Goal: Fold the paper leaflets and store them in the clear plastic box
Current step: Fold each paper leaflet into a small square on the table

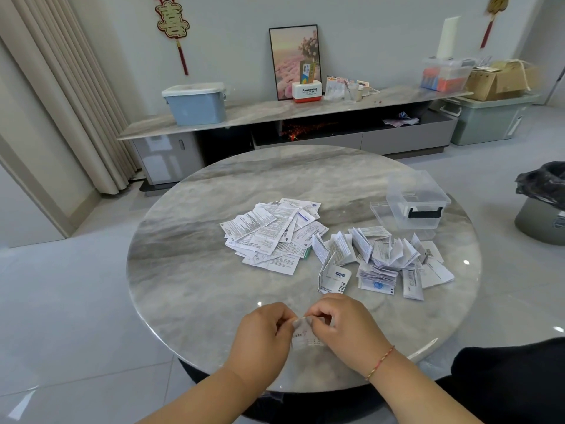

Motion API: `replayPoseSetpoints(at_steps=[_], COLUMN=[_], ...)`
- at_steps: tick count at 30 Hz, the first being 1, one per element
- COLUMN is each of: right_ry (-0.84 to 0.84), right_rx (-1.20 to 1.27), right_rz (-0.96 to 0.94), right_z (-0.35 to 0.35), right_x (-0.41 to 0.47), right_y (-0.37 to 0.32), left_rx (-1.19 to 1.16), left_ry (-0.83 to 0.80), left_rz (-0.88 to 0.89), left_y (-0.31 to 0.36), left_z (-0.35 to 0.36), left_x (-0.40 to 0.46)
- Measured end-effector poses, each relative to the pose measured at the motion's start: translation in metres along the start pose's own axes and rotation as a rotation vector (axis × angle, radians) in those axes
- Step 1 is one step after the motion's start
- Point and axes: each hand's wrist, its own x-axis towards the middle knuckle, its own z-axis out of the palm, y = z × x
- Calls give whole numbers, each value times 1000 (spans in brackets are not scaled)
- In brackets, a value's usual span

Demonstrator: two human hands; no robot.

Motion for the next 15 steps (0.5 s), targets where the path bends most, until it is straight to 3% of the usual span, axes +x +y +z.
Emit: replayPoseSetpoints(at_steps=[6,9,12,15], right_ry=[15,203,488,587], right_rx=[20,83,359,492], right_rz=[205,412,689,772], right_z=[-11,-11,-16,-16], right_x=[2,3,4,9], right_y=[10,24,42,47], left_rx=[-149,-165,-88,-2], left_ry=[14,32,60,89], left_rz=[-185,-183,-164,-188], left_y=[6,7,0,-13], left_z=[8,11,9,3], left_x=[11,18,25,34])
